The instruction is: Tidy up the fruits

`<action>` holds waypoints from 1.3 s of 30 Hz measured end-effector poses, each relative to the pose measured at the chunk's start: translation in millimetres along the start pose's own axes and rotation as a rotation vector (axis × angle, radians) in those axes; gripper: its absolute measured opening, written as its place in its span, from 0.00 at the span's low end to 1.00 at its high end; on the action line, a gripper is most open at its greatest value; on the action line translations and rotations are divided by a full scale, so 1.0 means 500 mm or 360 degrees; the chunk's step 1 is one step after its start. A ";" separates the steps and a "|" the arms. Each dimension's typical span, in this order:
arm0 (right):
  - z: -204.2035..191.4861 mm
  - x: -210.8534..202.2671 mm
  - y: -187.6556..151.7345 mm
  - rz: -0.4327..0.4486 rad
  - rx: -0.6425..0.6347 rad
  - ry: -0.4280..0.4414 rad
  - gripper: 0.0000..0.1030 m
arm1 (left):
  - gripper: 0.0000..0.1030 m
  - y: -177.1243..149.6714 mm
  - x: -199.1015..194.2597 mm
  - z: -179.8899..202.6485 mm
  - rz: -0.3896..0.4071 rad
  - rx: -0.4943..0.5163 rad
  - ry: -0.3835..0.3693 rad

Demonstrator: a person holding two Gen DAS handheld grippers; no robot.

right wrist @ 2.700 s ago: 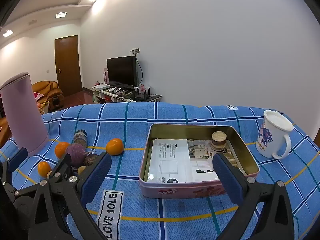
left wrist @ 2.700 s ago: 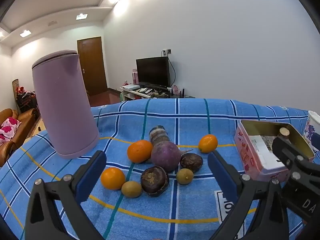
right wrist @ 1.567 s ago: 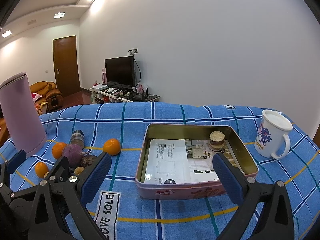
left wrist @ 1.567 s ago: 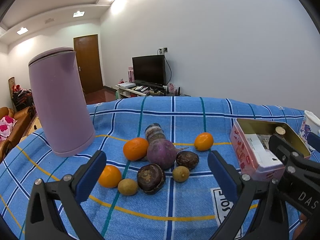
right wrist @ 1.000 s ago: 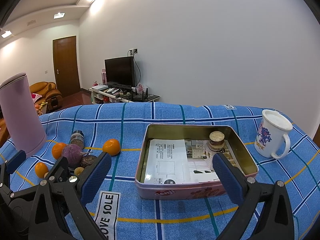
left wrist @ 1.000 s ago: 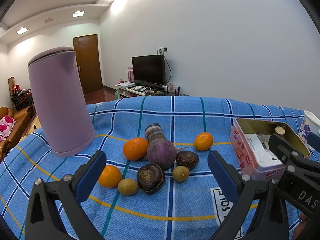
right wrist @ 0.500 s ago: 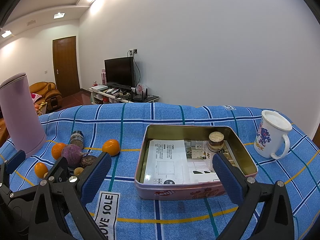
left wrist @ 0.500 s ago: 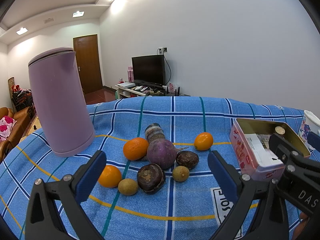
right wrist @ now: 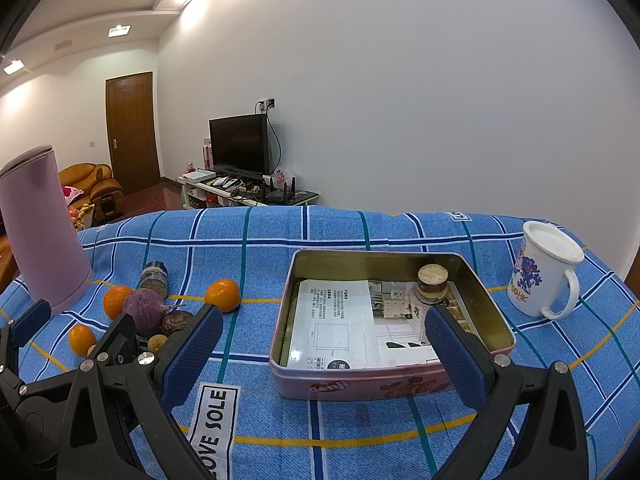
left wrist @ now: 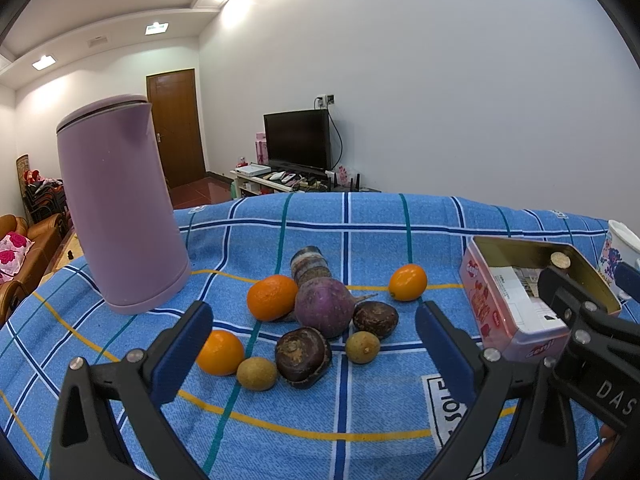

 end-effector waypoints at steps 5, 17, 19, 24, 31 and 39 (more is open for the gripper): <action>0.000 0.000 0.000 0.0000 0.0000 0.0000 0.99 | 1.00 0.000 -0.001 -0.001 -0.0002 0.0003 0.0001; -0.001 0.001 0.004 0.0004 -0.0009 0.0007 0.99 | 1.00 0.002 0.003 -0.013 -0.0009 0.0012 0.0021; -0.002 0.001 0.004 0.0006 -0.0009 0.0009 0.99 | 1.00 0.003 0.002 -0.017 -0.0001 0.0018 0.0037; -0.006 0.004 0.002 0.0000 -0.0020 0.0013 0.99 | 1.00 0.004 0.008 -0.032 -0.0017 0.0003 0.0045; -0.013 0.006 -0.001 0.0008 -0.0044 0.0034 0.99 | 1.00 0.009 0.012 -0.061 -0.0034 -0.0002 0.0046; -0.035 0.003 -0.007 0.0018 -0.0075 0.0135 0.99 | 1.00 0.004 0.036 -0.143 -0.0130 -0.0113 0.0072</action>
Point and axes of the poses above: each gripper's, at about its wrist camera, not at the fingertips, and x roughly the way its jaws point, z to its right, y to its top, the point moved 4 cm from there along x, roughly the way its jaws point, and after that the axes turned 2 degrees about -z, right-handed, at the moved point
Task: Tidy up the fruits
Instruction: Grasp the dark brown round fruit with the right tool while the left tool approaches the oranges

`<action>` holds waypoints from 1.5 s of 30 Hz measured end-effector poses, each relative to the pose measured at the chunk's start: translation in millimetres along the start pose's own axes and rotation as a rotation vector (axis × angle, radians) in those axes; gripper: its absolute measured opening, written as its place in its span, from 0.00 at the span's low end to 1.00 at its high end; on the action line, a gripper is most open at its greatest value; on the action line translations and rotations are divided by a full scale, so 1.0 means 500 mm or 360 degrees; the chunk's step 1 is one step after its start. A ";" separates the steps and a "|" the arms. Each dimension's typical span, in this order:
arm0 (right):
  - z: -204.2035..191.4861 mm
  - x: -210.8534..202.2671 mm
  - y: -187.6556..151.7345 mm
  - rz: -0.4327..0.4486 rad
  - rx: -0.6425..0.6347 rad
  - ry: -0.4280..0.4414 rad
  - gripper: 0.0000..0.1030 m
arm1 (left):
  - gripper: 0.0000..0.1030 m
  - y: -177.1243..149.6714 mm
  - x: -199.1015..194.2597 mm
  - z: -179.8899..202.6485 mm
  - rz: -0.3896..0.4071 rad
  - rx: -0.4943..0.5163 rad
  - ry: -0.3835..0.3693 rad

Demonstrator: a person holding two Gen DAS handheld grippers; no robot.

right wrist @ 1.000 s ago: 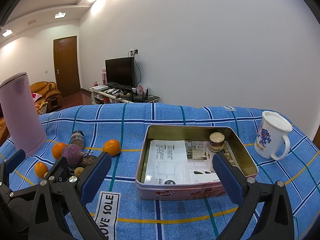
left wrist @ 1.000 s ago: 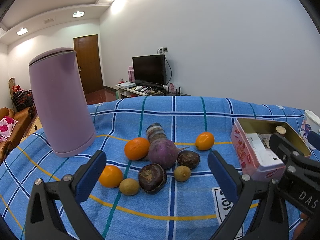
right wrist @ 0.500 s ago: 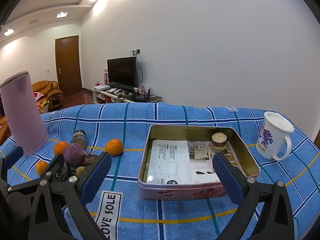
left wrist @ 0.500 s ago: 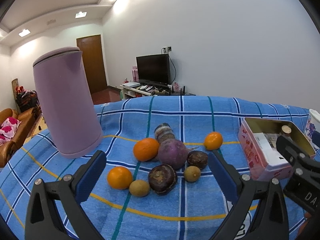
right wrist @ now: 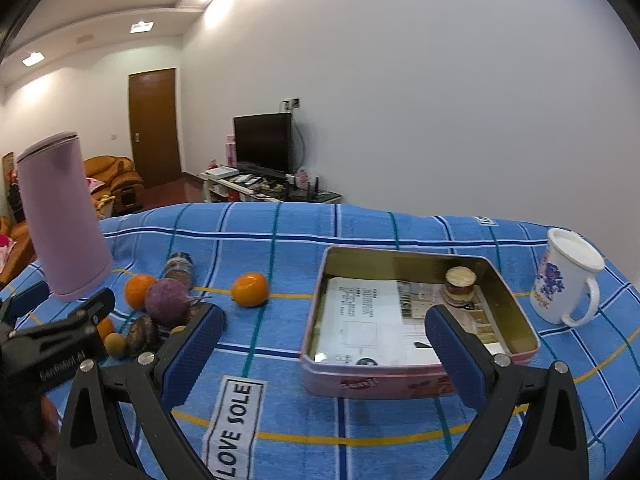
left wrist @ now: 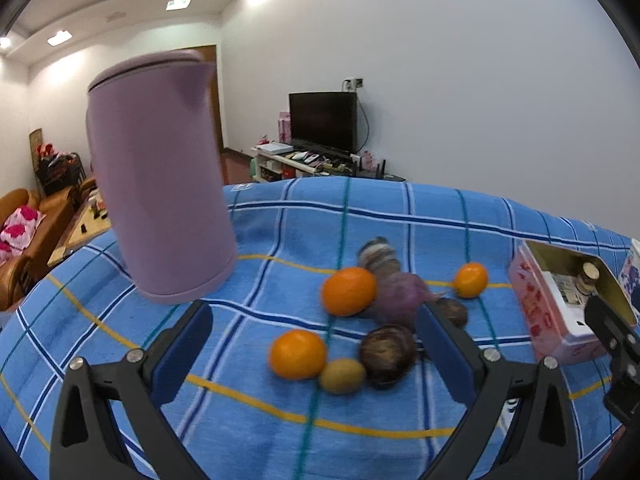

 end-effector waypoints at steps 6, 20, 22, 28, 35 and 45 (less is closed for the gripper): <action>-0.028 0.005 -0.006 -0.0020 -0.0037 0.0140 0.83 | 1.00 -0.002 0.013 -0.061 -0.0039 -0.0018 0.0040; -0.159 0.068 -0.021 -0.0337 -0.0111 0.0623 0.54 | 0.96 -0.016 0.040 -0.135 -0.0153 0.0050 0.0118; -0.188 0.085 -0.029 -0.0383 -0.0128 0.0661 0.54 | 0.96 -0.015 0.042 -0.147 -0.0154 0.0064 0.0170; -0.259 0.133 -0.056 -0.0544 -0.0130 0.0751 0.44 | 0.95 -0.014 0.053 -0.204 -0.0187 -0.0028 0.0253; -0.291 0.177 -0.064 -0.0659 -0.0047 0.0801 0.43 | 0.95 -0.012 0.050 -0.181 -0.0167 0.0046 0.0207; -0.307 0.198 -0.061 -0.0672 -0.0080 0.0789 0.39 | 0.95 -0.012 0.053 -0.143 -0.0163 0.0139 0.0189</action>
Point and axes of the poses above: each gripper's, at about its wrist camera, not at the fingertips, and x roughly the way its jaws point, z to its right, y to its top, the point moved 4 cm from there along x, roughly the way its jaws point, and after that the axes turned 2 degrees about -z, right-handed, at the moved point
